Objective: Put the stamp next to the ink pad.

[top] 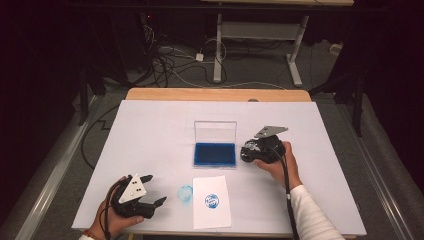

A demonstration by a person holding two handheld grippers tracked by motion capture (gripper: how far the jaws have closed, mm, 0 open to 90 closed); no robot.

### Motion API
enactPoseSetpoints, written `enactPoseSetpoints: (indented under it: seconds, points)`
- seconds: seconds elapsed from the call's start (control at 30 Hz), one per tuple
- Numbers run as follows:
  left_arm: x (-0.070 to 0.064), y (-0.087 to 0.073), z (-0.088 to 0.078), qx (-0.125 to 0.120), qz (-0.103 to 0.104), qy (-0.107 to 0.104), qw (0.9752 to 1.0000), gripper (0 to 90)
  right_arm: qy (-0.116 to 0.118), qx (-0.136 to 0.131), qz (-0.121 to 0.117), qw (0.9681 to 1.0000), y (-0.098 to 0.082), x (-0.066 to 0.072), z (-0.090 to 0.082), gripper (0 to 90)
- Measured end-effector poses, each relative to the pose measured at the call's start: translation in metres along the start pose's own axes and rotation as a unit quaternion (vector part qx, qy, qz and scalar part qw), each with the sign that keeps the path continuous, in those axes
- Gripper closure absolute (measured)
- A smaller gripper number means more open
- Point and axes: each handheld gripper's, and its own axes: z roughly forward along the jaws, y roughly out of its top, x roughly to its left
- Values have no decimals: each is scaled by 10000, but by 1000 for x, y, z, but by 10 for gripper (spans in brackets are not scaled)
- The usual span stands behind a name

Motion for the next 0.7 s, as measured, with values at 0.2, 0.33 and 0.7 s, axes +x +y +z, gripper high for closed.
enactPoseSetpoints:
  seconds: [0.2, 0.33, 0.7]
  points:
    - [0, 0, 0, 12, 5, -7, 10000, 181, -25, -37, 54, 10000, -2, 0, 0, 564]
    - [0, 0, 0, 2, -11, -15, 10000, 181, -25, -58, 80, 9999, -3, 0, -1, 564]
    - [0, 0, 1, 16, -17, -46, 10000, 181, -21, -74, 84, 9999, -4, 0, -1, 520]
